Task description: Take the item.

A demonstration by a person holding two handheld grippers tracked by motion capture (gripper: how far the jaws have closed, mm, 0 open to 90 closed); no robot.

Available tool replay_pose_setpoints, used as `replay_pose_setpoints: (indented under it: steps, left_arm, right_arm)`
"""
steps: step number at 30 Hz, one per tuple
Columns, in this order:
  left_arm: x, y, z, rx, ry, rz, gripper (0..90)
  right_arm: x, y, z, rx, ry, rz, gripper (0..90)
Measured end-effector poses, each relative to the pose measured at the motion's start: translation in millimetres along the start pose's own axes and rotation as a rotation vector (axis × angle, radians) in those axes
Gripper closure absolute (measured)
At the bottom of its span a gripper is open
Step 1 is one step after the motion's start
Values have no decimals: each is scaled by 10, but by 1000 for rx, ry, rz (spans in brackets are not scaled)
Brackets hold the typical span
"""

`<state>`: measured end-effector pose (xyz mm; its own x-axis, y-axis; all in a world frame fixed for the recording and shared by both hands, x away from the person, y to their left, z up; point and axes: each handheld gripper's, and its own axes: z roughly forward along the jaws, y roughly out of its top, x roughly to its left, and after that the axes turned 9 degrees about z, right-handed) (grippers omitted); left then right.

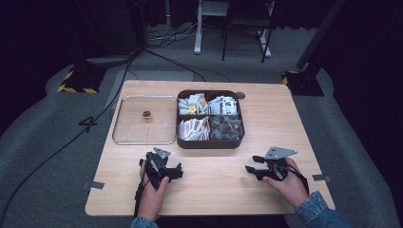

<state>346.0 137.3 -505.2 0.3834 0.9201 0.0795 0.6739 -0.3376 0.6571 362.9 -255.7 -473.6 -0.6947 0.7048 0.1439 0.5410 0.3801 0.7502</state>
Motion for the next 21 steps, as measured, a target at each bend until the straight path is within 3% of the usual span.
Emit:
replay_pose_setpoints:
  steps: [7, 11, 21]
  left_arm:
    - [-8, -2, -3, 2, 3, -8, 0]
    - [-5, -1, -2, 2, 2, -6, 0]
    - [2, 2, 2, 0, 1, -1, 0]
  right_arm:
    - [24, 198, -4, 0, 17, 17, 534]
    - [50, 339, -4, 9, 37, -4, 542]
    - [-12, 727, 24, -14, 59, 22, 546]
